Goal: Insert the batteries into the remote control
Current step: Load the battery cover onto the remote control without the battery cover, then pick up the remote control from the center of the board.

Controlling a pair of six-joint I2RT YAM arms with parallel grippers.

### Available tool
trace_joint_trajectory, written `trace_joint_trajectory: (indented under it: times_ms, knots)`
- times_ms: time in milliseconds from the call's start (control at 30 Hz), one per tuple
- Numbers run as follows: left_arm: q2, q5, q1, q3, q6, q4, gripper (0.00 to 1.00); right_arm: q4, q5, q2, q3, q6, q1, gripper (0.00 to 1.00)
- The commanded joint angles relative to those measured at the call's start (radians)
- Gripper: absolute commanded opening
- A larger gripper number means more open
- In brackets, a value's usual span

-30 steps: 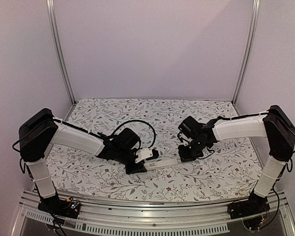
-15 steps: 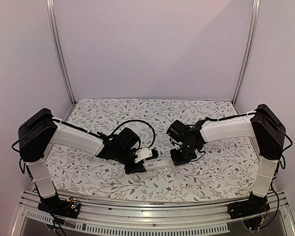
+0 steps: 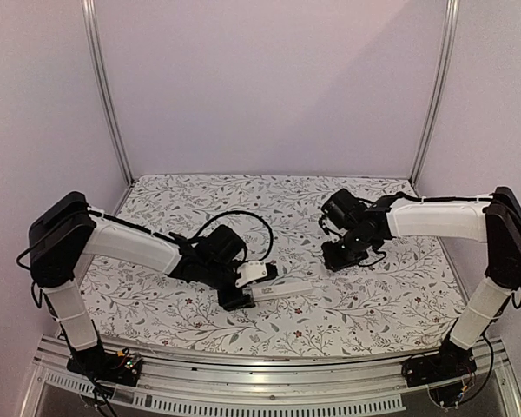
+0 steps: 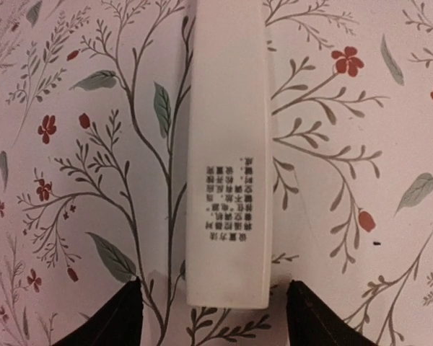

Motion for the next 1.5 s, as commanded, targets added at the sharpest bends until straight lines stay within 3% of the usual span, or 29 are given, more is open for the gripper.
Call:
trace_joint_trajectory:
  times_ms: [0, 100, 267, 333, 433, 700, 1000, 1100, 1233, 1467]
  knots:
    - [-0.071, -0.038, -0.005, -0.014, 0.013, -0.125, 0.70, 0.018, 0.020, -0.060, 0.040, -0.215, -0.001, 0.31]
    - [-0.143, -0.035, -0.005, -0.026, 0.005, -0.157, 0.71, 0.155, -0.214, -0.106, 0.007, -0.403, 0.005, 0.61]
    - [-0.312, -0.095, 0.032, -0.062, -0.110, -0.119, 0.74, 0.379, -0.367, -0.153, -0.075, -0.724, 0.113, 0.87]
    - [-0.388, -0.118, 0.067, -0.088, -0.168, -0.076, 0.76, 0.429, -0.404, -0.132, -0.085, -0.874, 0.147, 0.92]
    - [-0.508, -0.122, 0.121, -0.146, -0.253, 0.032, 0.79, 0.436, -0.424, -0.050, -0.039, -0.973, 0.171, 0.92]
    - [-0.702, -0.192, 0.185, -0.275, -0.392, 0.183, 0.84, 0.277, -0.335, 0.221, 0.154, -1.130, 0.219, 0.89]
    - [-0.720, -0.185, 0.194, -0.304, -0.394, 0.194, 0.85, 0.250, -0.284, 0.336, 0.221, -1.124, 0.232, 0.80]
    - [-0.713, -0.181, 0.193, -0.300, -0.393, 0.192, 0.84, 0.222, -0.289, 0.359, 0.239, -1.113, 0.236, 0.69]
    - [-0.721, -0.171, 0.194, -0.301, -0.393, 0.192, 0.84, 0.168, -0.274, 0.387, 0.270, -1.096, 0.239, 0.42]
    - [-0.761, -0.153, 0.195, -0.316, -0.393, 0.208, 0.84, 0.119, -0.275, 0.366, 0.308, -1.094, 0.241, 0.25]
